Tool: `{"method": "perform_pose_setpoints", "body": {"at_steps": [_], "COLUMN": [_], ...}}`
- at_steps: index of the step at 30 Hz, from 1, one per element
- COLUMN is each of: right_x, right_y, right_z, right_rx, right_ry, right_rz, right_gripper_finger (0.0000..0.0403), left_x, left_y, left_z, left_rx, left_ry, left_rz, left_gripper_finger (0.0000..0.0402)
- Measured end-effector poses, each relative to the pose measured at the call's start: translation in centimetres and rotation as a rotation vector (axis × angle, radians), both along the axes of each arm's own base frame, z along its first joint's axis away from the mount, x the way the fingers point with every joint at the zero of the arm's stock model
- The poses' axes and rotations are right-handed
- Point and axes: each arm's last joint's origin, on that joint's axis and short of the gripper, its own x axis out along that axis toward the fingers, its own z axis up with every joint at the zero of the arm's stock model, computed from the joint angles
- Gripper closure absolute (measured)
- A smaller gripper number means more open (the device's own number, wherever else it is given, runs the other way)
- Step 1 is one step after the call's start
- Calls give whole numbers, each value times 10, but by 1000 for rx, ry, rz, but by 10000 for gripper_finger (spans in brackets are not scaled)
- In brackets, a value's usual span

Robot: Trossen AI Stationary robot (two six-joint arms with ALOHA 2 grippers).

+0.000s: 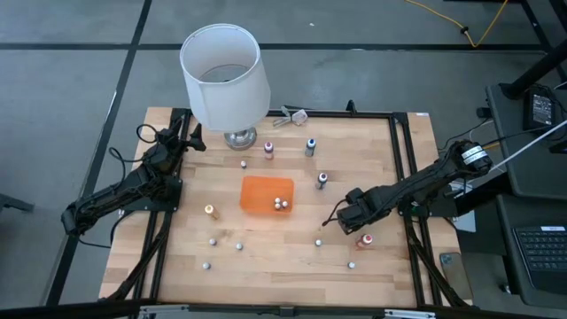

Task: Pick & Place food coloring
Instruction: Put the small black food coloring bottle into the orange bin

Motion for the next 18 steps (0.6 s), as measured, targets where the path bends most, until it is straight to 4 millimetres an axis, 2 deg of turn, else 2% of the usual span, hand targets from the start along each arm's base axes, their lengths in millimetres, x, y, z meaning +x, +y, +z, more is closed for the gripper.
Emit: {"method": "perform_pose_setpoints", "body": {"at_steps": [11, 18], "right_x": [3, 3], "right_y": [1, 1], "right_z": [0, 0], "right_rx": [23, 16], "right_ry": [-23, -33], "right_rz": [1, 3], "right_gripper_finger": [231, 266], "left_x": [0, 0], "left_y": [0, 0], "left_z": [0, 0], "left_rx": [0, 0], "left_ry": [0, 0], "left_rz": [0, 0], "left_gripper_finger": [10, 10]}}
